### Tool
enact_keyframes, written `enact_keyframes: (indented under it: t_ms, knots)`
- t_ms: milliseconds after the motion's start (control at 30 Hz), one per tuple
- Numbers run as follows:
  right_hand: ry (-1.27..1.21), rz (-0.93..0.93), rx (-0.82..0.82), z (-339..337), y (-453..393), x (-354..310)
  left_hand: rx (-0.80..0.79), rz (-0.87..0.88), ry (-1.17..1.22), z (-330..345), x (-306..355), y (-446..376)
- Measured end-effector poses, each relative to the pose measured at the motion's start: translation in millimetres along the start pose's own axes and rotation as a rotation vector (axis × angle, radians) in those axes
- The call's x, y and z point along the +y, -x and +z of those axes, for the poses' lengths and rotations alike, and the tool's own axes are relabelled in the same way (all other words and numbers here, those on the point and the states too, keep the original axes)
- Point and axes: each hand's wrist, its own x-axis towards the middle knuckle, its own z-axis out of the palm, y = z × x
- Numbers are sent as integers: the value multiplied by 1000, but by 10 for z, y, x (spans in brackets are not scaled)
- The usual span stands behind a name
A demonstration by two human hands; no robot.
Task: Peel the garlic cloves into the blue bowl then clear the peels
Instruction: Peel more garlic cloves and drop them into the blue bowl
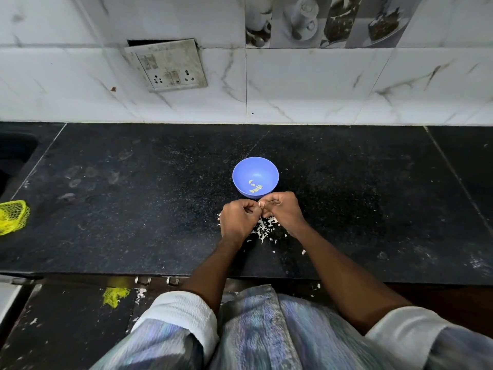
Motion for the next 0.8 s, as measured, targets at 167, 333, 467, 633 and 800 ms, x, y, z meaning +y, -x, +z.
enact_keyframes:
  t_ms: [167,333,467,633,800]
  knots:
    - [-22,-10,-6,2,8,-15,3,-19,126,-1,-9,6]
    - [100,-23,36,24,-25,33,-50,-15,175,23,-34,8]
    - [145,-19,33,47,-27,16,-27,-26,175,29,-37,6]
    - [103,16,47,51,-21,27,-35,2,149,30,-59,14]
    - [96,49,68,68,-18,-3,-17,20,142,60,-95,3]
